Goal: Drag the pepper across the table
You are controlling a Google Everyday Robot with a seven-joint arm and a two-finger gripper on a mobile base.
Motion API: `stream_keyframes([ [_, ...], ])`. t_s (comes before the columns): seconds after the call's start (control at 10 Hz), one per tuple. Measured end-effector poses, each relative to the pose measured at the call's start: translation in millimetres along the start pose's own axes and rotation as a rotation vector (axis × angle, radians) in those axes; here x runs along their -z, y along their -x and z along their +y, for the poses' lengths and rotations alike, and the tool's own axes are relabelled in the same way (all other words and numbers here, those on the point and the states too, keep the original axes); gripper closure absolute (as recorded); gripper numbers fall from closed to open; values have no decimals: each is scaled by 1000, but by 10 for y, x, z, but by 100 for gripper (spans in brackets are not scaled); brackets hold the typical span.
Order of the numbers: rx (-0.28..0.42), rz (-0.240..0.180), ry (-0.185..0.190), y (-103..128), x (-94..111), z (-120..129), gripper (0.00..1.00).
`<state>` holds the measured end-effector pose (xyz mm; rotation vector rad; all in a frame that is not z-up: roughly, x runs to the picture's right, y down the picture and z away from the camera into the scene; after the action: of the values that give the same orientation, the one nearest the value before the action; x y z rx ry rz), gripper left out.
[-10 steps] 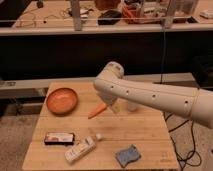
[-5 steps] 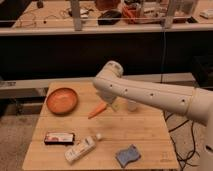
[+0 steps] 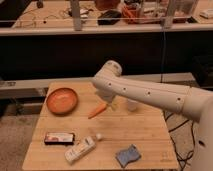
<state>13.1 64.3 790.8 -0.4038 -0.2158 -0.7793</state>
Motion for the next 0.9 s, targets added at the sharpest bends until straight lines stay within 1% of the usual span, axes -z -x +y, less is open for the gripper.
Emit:
stream_keyframes([
  [0.5, 27, -33, -5, -64, -141, -61, 20],
  [0.9, 43, -66, 1, -117, -283, -63, 20],
])
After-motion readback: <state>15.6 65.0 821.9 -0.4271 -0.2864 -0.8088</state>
